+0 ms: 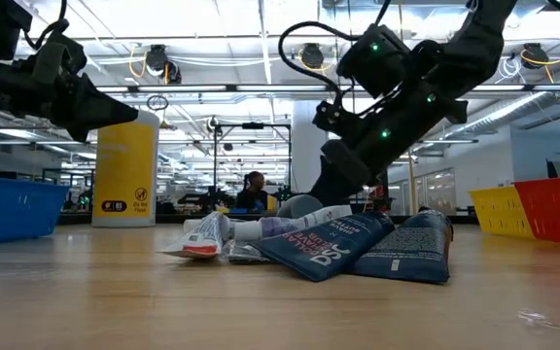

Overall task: Pick & Place Travel size toiletries
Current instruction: Put the black deodorant into the yellow basket

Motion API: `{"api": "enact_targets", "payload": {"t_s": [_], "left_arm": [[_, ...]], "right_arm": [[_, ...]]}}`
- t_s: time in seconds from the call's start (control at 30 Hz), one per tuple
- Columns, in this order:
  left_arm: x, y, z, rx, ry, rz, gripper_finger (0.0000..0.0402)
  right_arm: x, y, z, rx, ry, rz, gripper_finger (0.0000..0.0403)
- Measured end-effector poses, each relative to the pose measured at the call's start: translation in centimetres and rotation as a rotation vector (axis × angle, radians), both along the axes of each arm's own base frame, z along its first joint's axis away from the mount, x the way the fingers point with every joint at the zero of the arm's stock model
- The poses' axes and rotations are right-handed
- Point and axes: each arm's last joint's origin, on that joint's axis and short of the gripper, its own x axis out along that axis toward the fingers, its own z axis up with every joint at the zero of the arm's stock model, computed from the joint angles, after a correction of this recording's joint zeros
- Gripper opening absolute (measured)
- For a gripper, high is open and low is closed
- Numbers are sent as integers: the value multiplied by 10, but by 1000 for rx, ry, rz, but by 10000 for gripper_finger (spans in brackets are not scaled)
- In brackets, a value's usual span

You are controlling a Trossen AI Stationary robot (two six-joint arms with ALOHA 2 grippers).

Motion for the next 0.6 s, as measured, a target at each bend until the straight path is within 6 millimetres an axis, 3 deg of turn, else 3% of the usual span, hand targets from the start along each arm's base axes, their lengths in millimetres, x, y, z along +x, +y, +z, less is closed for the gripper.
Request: {"api": "enact_targets", "payload": {"t_s": [0.17, 0.43, 0.6], "left_arm": [[0, 0, 0, -7, -2, 0, 3], [0, 0, 0, -6, -2, 0, 18], [0, 0, 0, -7, -2, 0, 5]], "right_arm": [[-14, 11, 21, -47, 80, 83, 112], [-81, 33, 89, -2, 190, 145, 21], [-96, 31, 102, 4, 115, 147, 9]]}}
